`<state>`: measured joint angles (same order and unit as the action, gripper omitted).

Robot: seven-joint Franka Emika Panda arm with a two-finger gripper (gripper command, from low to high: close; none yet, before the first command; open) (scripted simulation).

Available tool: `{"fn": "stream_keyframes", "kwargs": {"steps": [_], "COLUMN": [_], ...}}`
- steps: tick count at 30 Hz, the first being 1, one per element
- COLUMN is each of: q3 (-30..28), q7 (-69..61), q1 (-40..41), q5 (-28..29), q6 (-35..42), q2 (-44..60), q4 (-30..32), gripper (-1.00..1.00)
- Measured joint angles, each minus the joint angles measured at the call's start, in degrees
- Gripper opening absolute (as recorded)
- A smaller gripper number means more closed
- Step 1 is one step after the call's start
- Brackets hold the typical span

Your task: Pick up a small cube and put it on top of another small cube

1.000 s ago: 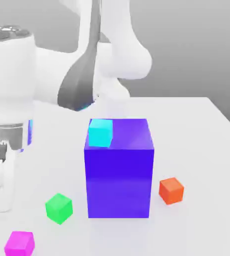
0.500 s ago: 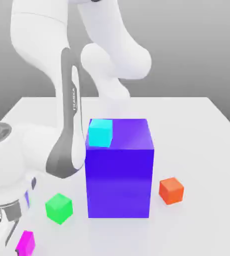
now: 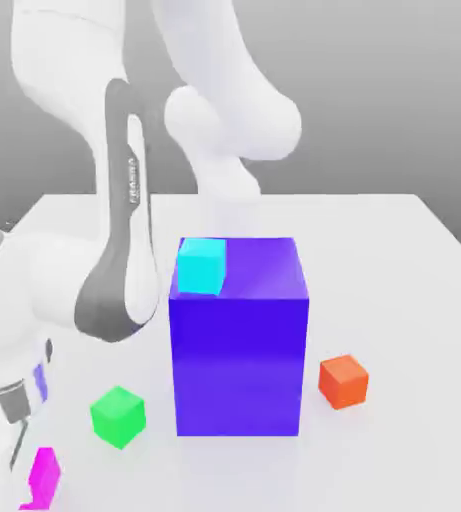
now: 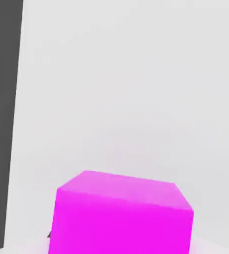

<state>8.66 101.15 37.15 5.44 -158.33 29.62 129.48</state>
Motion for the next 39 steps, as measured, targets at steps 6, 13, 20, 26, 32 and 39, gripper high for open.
{"fn": "stream_keyframes", "kwargs": {"steps": [6, 13, 20, 26, 32, 39], "q3": [-0.9, -0.7, 0.4, 2.2, 4.2, 7.1], "q7": [-9.3, -21.1, -34.3, -46.8, -60.6, -77.9], "q1": [0.0, 0.6, 2.0, 3.7, 5.5, 8.0], "q5": [7.6, 15.5, 21.5, 24.8, 26.5, 26.5], "q6": [0.8, 2.4, 4.1, 5.5, 6.5, 7.1], "q2": [-1.7, -4.6, -8.0, -11.1, -14.4, -18.2], "q4": [1.7, 3.6, 5.6, 7.4, 9.3, 11.8], "gripper": [-1.00, -1.00, -1.00, -1.00, -1.00, -1.00]}}
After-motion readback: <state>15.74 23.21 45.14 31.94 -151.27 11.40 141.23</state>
